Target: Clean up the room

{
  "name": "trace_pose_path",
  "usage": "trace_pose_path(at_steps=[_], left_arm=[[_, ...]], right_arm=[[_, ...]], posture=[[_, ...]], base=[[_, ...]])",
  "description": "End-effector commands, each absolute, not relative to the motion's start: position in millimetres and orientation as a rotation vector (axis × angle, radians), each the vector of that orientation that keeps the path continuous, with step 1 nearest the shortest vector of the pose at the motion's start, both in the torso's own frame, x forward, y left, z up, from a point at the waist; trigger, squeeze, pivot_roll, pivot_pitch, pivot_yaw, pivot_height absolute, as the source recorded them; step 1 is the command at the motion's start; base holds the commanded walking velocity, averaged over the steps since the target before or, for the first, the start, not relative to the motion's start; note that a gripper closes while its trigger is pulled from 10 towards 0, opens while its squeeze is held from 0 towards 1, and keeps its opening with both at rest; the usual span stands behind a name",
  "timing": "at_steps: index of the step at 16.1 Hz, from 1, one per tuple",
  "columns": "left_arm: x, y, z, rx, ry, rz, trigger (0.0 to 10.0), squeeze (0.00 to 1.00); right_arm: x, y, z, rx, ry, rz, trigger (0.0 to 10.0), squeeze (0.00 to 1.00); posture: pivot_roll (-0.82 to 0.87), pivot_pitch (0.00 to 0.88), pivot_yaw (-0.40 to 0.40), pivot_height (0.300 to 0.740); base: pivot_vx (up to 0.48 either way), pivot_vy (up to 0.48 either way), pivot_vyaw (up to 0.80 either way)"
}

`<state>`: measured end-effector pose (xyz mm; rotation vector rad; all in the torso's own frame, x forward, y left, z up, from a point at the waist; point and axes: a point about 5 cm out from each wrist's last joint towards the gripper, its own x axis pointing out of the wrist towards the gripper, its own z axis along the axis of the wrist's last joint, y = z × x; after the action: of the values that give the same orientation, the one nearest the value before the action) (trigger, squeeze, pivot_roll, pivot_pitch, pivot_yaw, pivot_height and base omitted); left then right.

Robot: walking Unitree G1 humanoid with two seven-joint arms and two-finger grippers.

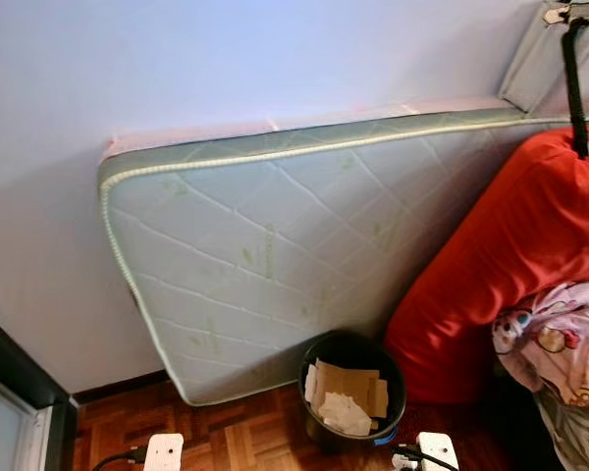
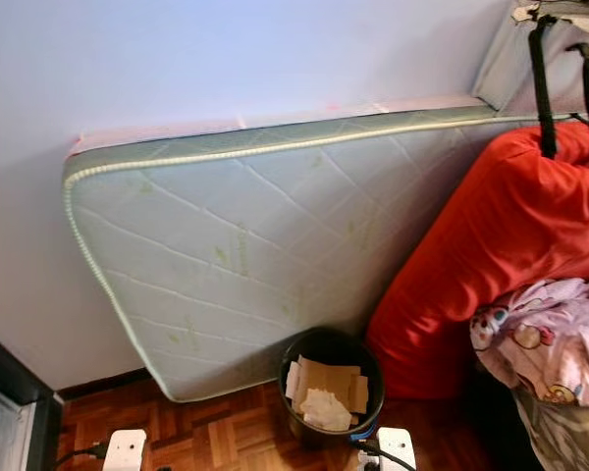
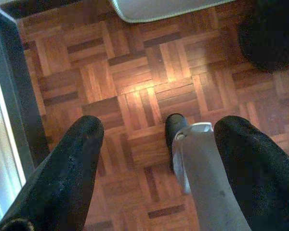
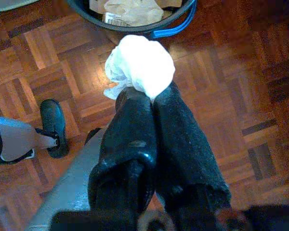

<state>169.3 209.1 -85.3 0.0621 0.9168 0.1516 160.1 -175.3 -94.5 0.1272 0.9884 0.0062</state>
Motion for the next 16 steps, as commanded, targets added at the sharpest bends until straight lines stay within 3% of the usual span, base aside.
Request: trace_pose_path(at_steps=[1, 12, 16], left_arm=[[166.0, 209.0, -86.9, 0.05, 0.927, 0.161, 10.0, 0.0], [164.7, 213.5, -87.0, 0.05, 0.941, 0.168, 10.0, 0.0], [165.2, 212.3, -87.1, 0.053, 0.942, 0.167, 10.0, 0.0]], right_arm=[[160.6, -178.3, -94.1, 0.129, 0.986, -0.008, 10.0, 0.0], [162.1, -178.1, -93.4, 0.136, 0.977, -0.017, 10.0, 0.0], [162.0, -178.1, -93.4, 0.135, 0.977, -0.014, 10.0, 0.0]], posture=[[0.08, 0.0, -0.081, 0.711], [0.07, 0.0, -0.082, 0.711], [0.07, 0.0, -0.082, 0.711]], base=[[0.0, 0.0, 0.0], [0.0, 0.0, 0.0], [0.259, 0.0, 0.0]])
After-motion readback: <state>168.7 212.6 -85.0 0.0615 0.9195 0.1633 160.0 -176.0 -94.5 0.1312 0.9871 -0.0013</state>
